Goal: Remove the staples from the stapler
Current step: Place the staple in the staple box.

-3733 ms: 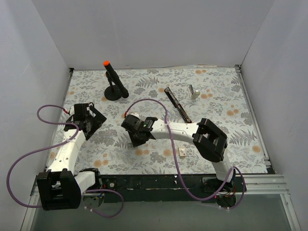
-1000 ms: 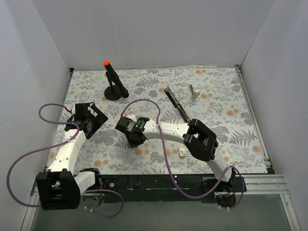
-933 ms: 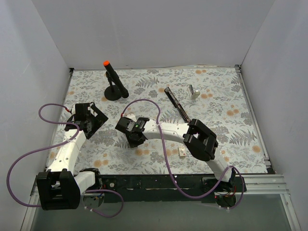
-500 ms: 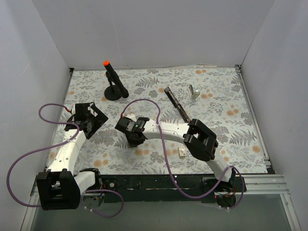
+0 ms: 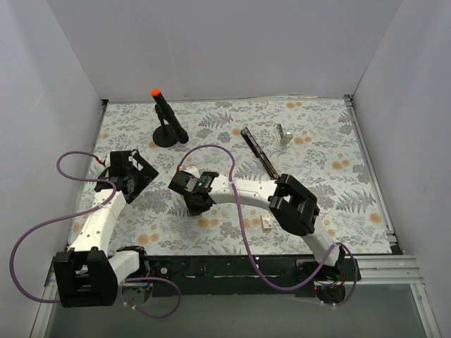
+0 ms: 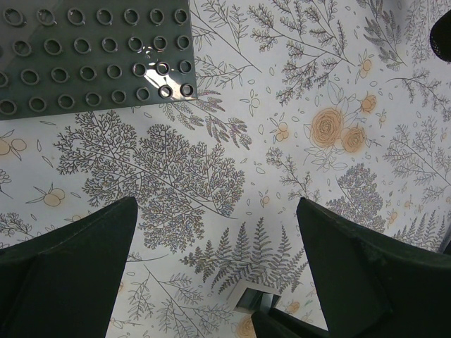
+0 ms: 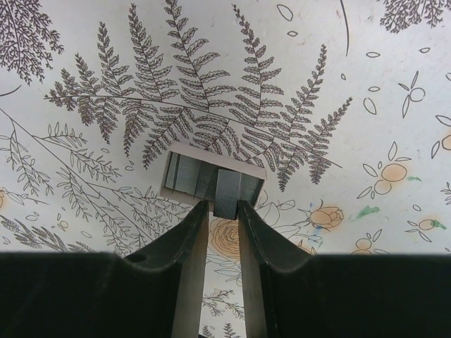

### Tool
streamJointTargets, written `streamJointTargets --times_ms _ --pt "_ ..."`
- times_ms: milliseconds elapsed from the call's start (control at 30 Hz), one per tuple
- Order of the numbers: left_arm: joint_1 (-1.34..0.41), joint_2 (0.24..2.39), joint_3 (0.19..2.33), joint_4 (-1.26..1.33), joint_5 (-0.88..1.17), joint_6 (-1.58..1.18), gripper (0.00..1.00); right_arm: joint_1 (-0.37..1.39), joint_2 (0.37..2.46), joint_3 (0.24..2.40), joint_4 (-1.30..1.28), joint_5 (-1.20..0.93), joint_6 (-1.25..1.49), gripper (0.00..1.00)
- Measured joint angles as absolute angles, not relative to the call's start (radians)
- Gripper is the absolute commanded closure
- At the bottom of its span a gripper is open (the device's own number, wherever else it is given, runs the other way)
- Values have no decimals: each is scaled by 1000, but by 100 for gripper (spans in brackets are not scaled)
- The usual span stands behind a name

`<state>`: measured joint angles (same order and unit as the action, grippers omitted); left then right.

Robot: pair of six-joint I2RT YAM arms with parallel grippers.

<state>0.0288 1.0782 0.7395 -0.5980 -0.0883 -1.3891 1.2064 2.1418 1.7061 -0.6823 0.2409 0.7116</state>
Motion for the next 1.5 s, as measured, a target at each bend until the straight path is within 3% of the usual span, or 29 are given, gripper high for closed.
streamJointTargets --times_ms 1100,1300,1433,1500 --pt "24 1078 739 -598 -85 -1382 2 1206 2116 1706 -686 221 723 70" --pt "21 1042 723 -570 14 -1343 6 1193 2077 1678 -682 224 683 62" --pt "19 1028 715 -550 124 -1318 16 1156 1900 1525 -662 247 663 42" --pt "17 1040 715 -549 188 -1303 18 1130 1799 1451 -659 268 659 38"
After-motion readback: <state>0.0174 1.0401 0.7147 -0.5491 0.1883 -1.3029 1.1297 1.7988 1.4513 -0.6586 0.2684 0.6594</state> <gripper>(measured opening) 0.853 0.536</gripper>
